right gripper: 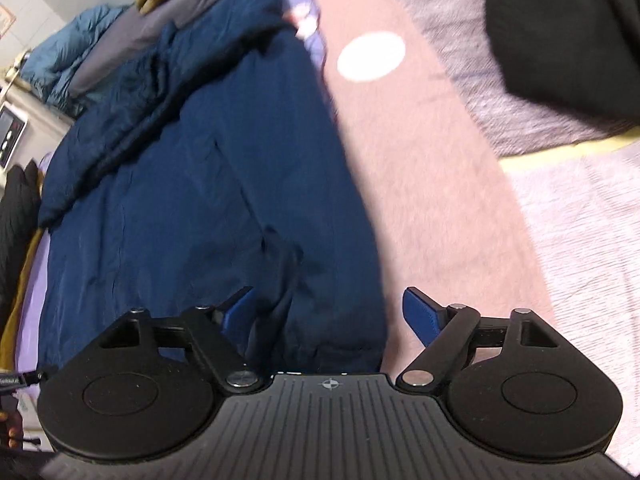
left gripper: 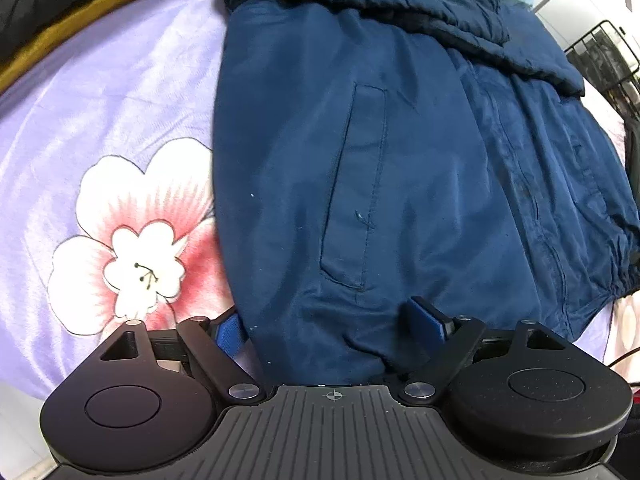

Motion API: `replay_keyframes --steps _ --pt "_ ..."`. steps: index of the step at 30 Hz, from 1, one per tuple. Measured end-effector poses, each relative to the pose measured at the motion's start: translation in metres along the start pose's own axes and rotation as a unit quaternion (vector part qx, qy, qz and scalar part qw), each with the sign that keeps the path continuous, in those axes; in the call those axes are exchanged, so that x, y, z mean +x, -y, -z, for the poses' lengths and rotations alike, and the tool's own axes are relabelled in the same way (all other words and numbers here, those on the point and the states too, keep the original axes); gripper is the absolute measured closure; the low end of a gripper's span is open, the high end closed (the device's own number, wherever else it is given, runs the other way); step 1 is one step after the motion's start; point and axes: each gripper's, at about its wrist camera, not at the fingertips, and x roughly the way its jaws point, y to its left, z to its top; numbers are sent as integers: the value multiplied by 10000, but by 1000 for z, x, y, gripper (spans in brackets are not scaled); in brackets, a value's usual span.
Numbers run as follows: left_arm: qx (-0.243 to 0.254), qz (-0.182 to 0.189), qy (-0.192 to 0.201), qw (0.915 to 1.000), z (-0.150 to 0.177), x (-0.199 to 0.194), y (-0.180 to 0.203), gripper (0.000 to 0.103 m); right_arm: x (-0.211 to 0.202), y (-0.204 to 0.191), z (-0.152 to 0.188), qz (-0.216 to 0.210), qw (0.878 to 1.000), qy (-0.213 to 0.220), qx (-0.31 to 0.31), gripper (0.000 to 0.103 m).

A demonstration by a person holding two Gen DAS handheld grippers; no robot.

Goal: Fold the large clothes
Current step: 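Grasp the jacket hem with both grippers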

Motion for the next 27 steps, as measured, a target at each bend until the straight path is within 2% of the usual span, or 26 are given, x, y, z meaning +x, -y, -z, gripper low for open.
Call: replay_keyframes --steps 4,8,12,15,18,19,21,22,25,27 --pt "229 -61 -7 9997 -2 5 7 0 14 0 3 -32 9999 -125 90 23" --pt "315 -78 -10 9995 -4 12 16 0 19 -10 1 117 9997 -187 -126 24" --pt "555 -210 28 9982 -7 11 27 0 22 -21 -2 303 9978 -336 -477 36" --pt "701 -345 -44 9969 -12 9 33 0 21 -24 -4 321 9973 -390 -527 52" --pt "950 -480 -70 9943 -22 11 46 6 16 -29 -5 364 9959 -435 -710 63" --pt "969 -484 -81 9941 -25 14 49 7 14 -33 -5 382 9950 -439 -811 64" --pt "857 -426 -139 9953 -28 19 46 7 11 -41 -7 456 9927 -461 -1015 66" --pt "725 -335 -198 9966 -30 23 42 0 11 -44 -8 469 9920 -486 -1069 66" --pt "122 -113 -232 9996 -33 31 28 0 14 -44 -10 471 9922 -562 -1005 67" --pt "72 -80 -167 9998 -34 31 26 0 11 -41 -9 438 9926 -575 -975 69"
